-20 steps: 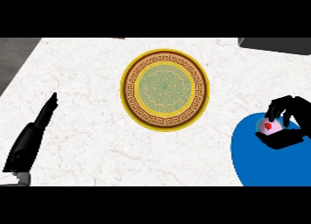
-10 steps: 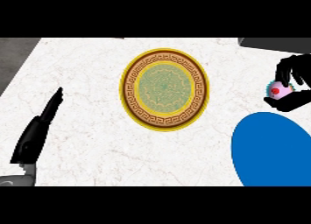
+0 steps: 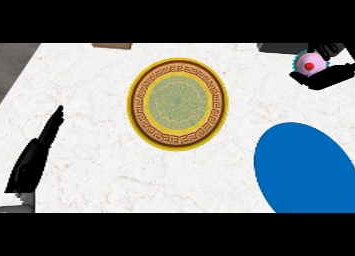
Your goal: Pick the cupcake from the plate and place it in the plate
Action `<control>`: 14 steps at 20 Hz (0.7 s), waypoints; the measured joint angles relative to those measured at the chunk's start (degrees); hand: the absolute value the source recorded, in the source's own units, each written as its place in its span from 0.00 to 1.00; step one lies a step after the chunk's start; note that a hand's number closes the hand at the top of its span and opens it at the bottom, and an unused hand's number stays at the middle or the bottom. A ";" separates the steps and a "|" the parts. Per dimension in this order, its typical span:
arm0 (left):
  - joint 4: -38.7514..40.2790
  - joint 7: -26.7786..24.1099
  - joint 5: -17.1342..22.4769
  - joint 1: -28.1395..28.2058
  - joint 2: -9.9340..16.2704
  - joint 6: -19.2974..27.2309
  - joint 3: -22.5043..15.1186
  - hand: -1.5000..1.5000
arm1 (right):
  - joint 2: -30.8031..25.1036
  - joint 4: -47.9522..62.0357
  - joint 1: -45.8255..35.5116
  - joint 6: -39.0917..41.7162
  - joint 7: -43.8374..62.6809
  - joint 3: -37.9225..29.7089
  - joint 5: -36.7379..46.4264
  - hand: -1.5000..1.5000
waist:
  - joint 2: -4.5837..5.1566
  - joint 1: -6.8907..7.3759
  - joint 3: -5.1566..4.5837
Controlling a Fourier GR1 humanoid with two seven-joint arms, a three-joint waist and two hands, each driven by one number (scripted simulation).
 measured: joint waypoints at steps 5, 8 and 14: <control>0.09 -0.17 0.42 1.02 0.33 0.17 1.45 0.50 | 3.51 7.24 -6.95 4.26 -9.07 -0.23 -1.91 1.00 | -0.58 -1.93 -0.10; 0.45 -1.05 -0.21 2.50 -0.38 0.76 1.30 0.50 | 6.95 9.65 -11.51 6.35 -9.47 0.73 -1.54 1.00 | -0.88 -2.81 -0.15; 0.27 -0.42 0.03 2.59 0.02 0.45 2.71 0.50 | 15.77 11.91 -17.47 7.06 -5.40 1.80 -0.87 1.00 | -1.21 -3.92 -0.19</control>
